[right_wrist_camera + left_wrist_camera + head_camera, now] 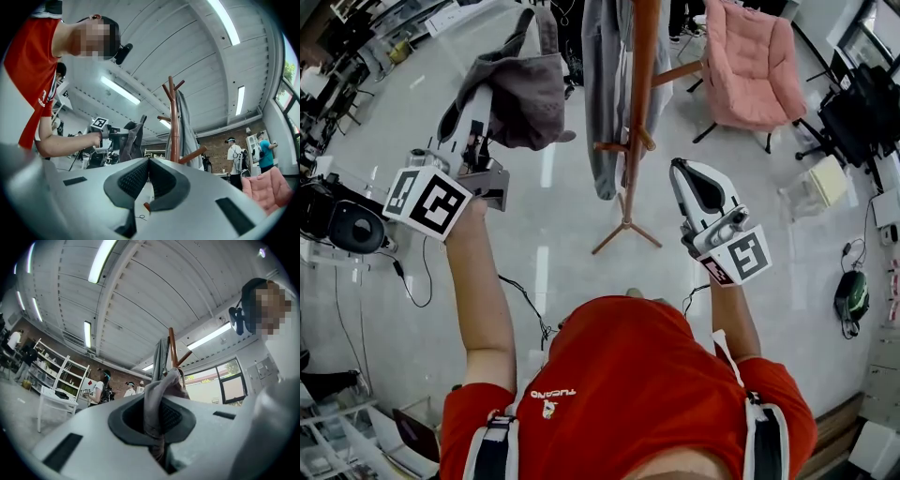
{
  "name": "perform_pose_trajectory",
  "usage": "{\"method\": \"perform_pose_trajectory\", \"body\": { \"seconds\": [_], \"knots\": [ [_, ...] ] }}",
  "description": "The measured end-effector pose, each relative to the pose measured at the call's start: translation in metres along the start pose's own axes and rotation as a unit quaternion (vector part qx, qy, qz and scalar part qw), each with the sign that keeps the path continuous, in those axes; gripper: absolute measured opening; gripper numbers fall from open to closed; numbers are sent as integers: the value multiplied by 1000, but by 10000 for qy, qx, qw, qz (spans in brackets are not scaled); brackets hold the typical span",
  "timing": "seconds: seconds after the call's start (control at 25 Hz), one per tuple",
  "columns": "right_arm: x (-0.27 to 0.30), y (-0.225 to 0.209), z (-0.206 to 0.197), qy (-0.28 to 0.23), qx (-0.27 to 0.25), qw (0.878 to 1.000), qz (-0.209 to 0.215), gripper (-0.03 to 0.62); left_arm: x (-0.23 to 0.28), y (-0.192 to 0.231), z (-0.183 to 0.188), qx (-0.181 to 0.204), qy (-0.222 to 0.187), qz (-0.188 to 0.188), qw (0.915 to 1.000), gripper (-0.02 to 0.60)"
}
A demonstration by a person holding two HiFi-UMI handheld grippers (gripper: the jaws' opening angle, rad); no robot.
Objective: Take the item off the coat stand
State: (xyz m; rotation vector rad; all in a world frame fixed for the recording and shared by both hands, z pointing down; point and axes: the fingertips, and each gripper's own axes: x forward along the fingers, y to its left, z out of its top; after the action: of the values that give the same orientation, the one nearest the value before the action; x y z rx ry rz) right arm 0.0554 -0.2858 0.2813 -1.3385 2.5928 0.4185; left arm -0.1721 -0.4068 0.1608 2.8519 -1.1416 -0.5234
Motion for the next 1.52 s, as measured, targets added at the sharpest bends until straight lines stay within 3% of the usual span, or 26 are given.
{"method": "perform_pose_trajectory", "body": {
  "seconds": [0.24, 0.44, 0.6, 1.08, 1.52],
  "knots": [
    [4, 16, -2, -29, 127, 9998, 163, 25, -35, -20, -59, -211, 320, 7, 9993, 18],
    [8, 36, -6, -22, 118, 9995, 276, 25, -60, -33, -85, -510, 211, -124, 9984, 18],
    [10, 46, -4, -65, 22, 9996, 281, 25, -73, -39, -96, -674, 167, -151, 9975, 18],
    [9, 45, -13, 4, 20, 9998, 198, 25, -76, -40, -118, -634, 387, -79, 9972, 18],
    [9, 45, -12, -5, 12, 9999, 144, 25, -79, -37, -117, -619, 414, -90, 9972, 18]
  ]
}}
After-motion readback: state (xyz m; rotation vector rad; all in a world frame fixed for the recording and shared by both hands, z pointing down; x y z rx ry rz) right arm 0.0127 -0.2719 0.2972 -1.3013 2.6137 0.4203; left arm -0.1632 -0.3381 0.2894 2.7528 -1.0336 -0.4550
